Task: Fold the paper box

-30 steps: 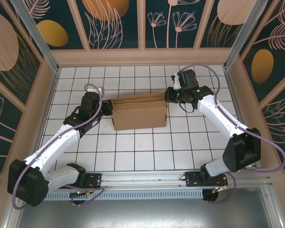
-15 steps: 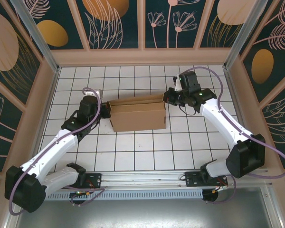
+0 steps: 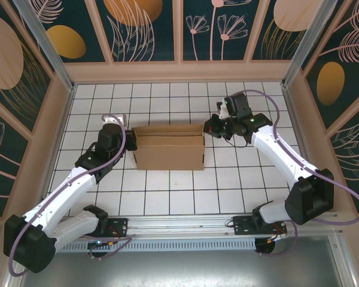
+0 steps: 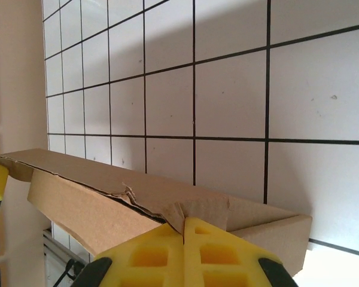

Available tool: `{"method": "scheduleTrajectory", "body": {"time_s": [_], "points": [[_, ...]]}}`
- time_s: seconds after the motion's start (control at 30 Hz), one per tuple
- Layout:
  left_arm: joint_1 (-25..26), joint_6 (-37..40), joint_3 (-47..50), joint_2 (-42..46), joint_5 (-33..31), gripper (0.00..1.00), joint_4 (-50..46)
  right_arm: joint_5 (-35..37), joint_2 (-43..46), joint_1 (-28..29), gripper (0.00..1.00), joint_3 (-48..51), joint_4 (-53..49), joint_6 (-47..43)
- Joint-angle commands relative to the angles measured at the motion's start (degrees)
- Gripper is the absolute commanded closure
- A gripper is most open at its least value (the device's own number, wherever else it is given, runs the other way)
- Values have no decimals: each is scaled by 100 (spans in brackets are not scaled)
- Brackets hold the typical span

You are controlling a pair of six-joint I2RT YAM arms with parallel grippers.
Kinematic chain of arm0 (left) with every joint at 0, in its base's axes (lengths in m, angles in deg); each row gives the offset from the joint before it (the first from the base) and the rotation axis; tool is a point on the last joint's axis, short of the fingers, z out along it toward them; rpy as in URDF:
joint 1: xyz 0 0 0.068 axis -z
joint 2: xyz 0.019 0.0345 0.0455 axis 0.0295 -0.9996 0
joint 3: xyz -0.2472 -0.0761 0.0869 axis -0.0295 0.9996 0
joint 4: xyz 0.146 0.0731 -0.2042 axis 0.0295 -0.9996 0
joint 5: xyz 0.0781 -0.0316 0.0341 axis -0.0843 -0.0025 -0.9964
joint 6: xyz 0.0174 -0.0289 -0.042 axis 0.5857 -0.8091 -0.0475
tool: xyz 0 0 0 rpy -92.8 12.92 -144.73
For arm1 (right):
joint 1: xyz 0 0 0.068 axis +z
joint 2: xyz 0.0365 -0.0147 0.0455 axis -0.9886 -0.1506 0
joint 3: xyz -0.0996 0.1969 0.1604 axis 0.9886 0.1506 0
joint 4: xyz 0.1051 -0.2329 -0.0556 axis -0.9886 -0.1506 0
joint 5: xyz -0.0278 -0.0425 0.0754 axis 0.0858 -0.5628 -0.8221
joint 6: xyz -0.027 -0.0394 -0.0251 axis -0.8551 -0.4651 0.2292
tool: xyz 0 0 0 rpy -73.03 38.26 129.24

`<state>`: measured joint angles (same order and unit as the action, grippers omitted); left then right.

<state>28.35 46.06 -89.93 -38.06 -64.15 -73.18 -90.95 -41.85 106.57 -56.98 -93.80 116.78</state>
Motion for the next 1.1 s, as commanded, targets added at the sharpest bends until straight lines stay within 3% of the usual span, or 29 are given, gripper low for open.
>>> {"method": "scheduleTrajectory", "body": {"time_s": [0.0, 0.23, 0.43, 1.07], "points": [[103, 58, 110, 50, 168, 100, 143, -406, 272, 139, 100, 216, 187, 364], [98, -66, 249, 188, 212, 100, 214, -216, 634, 203, 100, 867, 761, 875], [99, -273, 408, 438, 289, 100, 306, 551, 1066, 579, 100, 1235, 1102, 819], [103, -779, 1588, 1955, 103, 100, 970, 3654, 2595, 3091, 100, 2872, 2558, 54]]}}
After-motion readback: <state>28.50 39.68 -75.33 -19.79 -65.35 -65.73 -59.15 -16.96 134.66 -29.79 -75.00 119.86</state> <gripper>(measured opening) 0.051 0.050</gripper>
